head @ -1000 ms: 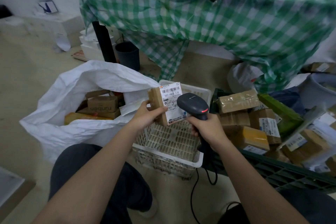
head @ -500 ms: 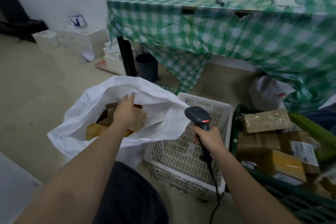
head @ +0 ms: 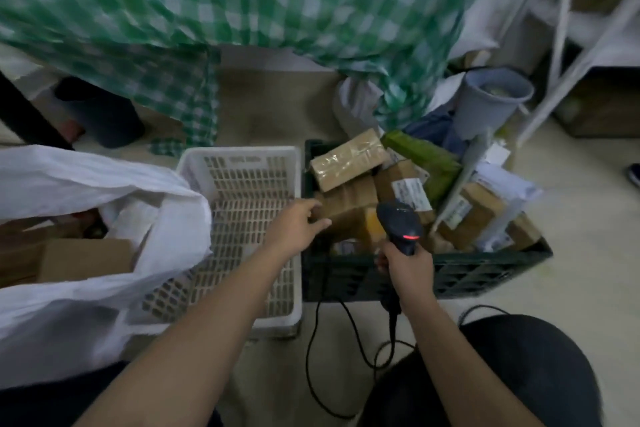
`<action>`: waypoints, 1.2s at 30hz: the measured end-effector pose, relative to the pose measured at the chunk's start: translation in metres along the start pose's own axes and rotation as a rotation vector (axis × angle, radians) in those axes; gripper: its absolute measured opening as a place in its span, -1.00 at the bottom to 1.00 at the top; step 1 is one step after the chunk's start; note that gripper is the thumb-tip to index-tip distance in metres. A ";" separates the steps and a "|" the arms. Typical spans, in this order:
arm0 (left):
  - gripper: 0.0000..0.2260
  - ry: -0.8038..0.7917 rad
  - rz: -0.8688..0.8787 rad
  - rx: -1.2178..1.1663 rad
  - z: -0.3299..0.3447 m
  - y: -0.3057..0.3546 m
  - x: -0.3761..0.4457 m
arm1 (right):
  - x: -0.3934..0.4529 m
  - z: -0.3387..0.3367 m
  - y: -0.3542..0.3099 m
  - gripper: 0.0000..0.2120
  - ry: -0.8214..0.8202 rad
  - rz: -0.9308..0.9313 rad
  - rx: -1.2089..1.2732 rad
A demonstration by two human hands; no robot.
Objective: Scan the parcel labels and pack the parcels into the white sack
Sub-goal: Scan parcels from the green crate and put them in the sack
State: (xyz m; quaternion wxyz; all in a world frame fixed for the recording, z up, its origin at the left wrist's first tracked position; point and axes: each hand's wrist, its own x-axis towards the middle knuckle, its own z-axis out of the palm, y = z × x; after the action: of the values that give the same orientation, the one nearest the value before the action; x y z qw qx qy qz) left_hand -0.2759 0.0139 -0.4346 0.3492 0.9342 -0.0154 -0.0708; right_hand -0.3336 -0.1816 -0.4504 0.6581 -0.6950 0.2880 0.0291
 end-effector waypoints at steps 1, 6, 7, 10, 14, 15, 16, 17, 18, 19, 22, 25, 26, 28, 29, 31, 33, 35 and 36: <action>-0.57 -0.040 0.015 0.012 0.017 0.010 0.008 | 0.008 -0.009 -0.002 -0.91 0.032 0.002 0.014; -0.23 -0.318 0.177 0.057 0.080 0.038 0.047 | 0.046 -0.033 0.002 -0.79 0.197 0.016 0.081; -0.14 -0.351 0.187 0.133 0.091 0.040 0.054 | 0.051 -0.037 0.004 -0.78 0.208 0.025 0.076; 0.02 -0.386 0.166 0.286 0.118 0.047 0.072 | 0.065 -0.044 0.017 -0.82 0.223 0.043 0.062; -0.05 -0.312 0.185 0.183 0.124 0.042 0.077 | 0.074 -0.048 0.027 -0.87 0.238 0.017 0.103; -0.08 -0.271 0.201 0.142 0.117 0.041 0.075 | 0.074 -0.048 0.026 -0.88 0.239 0.004 0.123; -0.11 -0.224 0.202 0.087 0.107 0.042 0.072 | 0.074 -0.048 0.024 -0.89 0.232 -0.007 0.149; -0.12 -0.172 0.185 0.017 0.093 0.044 0.068 | 0.073 -0.046 0.021 -0.91 0.211 -0.022 0.175; -0.12 -0.122 0.142 -0.062 0.079 0.045 0.065 | 0.070 -0.043 0.017 -0.92 0.185 -0.043 0.200; -0.12 -0.075 0.091 -0.141 0.064 0.044 0.061 | 0.066 -0.038 0.012 -0.91 0.161 -0.072 0.217; -0.12 0.025 -0.054 -0.361 0.019 0.037 0.043 | 0.044 -0.016 -0.006 -0.86 0.087 -0.146 0.267; -0.28 0.072 -0.140 -0.500 -0.020 0.018 0.015 | 0.022 0.009 -0.018 -0.89 -0.013 -0.193 0.248; -0.30 0.095 -0.168 -0.527 -0.031 0.009 0.005 | 0.013 0.018 -0.022 -0.89 -0.048 -0.206 0.229; -0.31 0.136 -0.227 -0.573 -0.053 -0.011 -0.016 | -0.004 0.037 -0.030 -0.82 -0.117 -0.242 0.208; -0.35 0.143 -0.239 -0.580 -0.063 -0.020 -0.028 | -0.011 0.046 -0.035 -0.80 -0.148 -0.261 0.199; -0.47 0.109 -0.251 -0.581 -0.084 -0.034 -0.052 | -0.027 0.063 -0.045 -0.81 -0.248 -0.290 0.175; -0.56 0.042 -0.255 -0.586 -0.102 -0.043 -0.073 | -0.038 0.079 -0.054 -0.88 -0.422 -0.307 0.132; -0.56 -0.034 -0.251 -0.541 -0.116 -0.051 -0.090 | -0.048 0.095 -0.059 -0.85 -0.593 -0.307 0.085; -0.52 -0.065 -0.244 -0.518 -0.120 -0.056 -0.095 | -0.052 0.103 -0.060 -0.83 -0.659 -0.294 0.059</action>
State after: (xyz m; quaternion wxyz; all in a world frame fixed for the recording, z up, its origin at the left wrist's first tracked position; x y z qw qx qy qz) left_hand -0.3542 0.1420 -0.3701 0.5646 0.8060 0.1045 -0.1436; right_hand -0.3160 -0.0687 -0.3880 0.7326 -0.6630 -0.0419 0.1484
